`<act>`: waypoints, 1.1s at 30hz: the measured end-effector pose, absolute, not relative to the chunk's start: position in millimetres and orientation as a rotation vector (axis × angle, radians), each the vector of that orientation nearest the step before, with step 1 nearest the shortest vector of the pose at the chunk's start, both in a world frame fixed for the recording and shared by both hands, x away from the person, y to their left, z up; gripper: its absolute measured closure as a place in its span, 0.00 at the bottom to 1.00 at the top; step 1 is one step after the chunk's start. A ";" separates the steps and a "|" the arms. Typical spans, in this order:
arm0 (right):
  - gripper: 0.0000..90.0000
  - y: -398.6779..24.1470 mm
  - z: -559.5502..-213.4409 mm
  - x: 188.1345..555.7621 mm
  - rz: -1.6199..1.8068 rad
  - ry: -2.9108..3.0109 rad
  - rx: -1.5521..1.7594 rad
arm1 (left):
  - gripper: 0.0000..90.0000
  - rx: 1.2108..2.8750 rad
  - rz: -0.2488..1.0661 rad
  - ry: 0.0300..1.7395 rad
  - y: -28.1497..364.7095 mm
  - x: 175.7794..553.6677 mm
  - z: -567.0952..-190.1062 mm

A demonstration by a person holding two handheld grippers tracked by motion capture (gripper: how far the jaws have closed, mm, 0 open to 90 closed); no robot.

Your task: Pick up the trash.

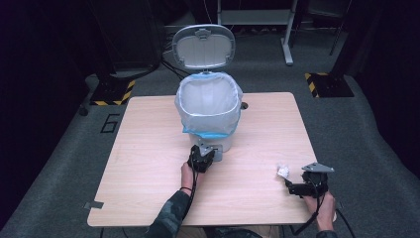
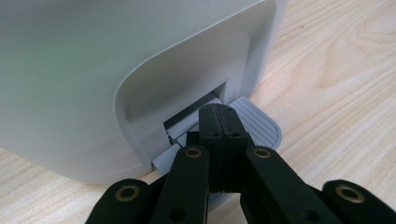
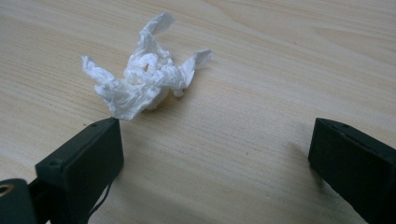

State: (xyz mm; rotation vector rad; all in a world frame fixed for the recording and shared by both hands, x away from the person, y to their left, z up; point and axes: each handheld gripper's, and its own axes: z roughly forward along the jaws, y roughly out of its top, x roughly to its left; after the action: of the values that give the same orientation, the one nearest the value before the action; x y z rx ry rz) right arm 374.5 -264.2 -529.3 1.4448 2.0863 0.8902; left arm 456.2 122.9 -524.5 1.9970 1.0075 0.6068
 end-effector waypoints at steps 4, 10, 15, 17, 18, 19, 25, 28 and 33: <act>0.02 -264.2 -529.2 374.5 0.889 2.086 1.445 | 1.00 1.997 0.606 1.009 122.9 456.3 -524.4; 0.06 -265.2 -527.8 373.3 0.881 2.080 1.440 | 1.00 2.001 0.608 1.001 124.8 457.7 -524.0; 0.04 -268.5 -521.4 369.9 0.929 2.083 1.450 | 1.00 2.003 0.607 1.001 125.3 458.0 -524.0; 0.04 -268.5 -516.3 369.6 0.936 2.090 1.443 | 1.00 2.004 0.608 0.999 124.8 457.7 -524.0; 0.03 -267.7 -513.0 369.5 0.943 2.091 1.437 | 1.00 2.007 0.607 1.001 125.0 457.8 -523.7; 0.03 -266.6 -509.7 369.7 0.953 2.095 1.436 | 1.00 2.002 0.604 1.000 125.2 458.0 -524.0; 0.00 -251.9 -497.9 382.5 0.955 2.152 1.397 | 1.00 2.007 0.607 1.001 125.0 457.7 -523.7; 0.00 -244.1 -498.4 390.4 0.937 2.193 1.374 | 1.00 2.007 0.606 1.001 125.1 457.8 -523.7; 0.00 -236.8 -505.4 402.8 0.904 2.227 1.405 | 1.00 2.007 0.606 1.001 125.1 457.8 -523.7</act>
State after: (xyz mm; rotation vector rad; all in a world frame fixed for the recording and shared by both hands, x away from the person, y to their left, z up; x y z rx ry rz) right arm 402.8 -236.8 -505.4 1.4053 2.2267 0.9035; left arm 457.8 125.1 -523.7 2.0068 1.0013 0.6065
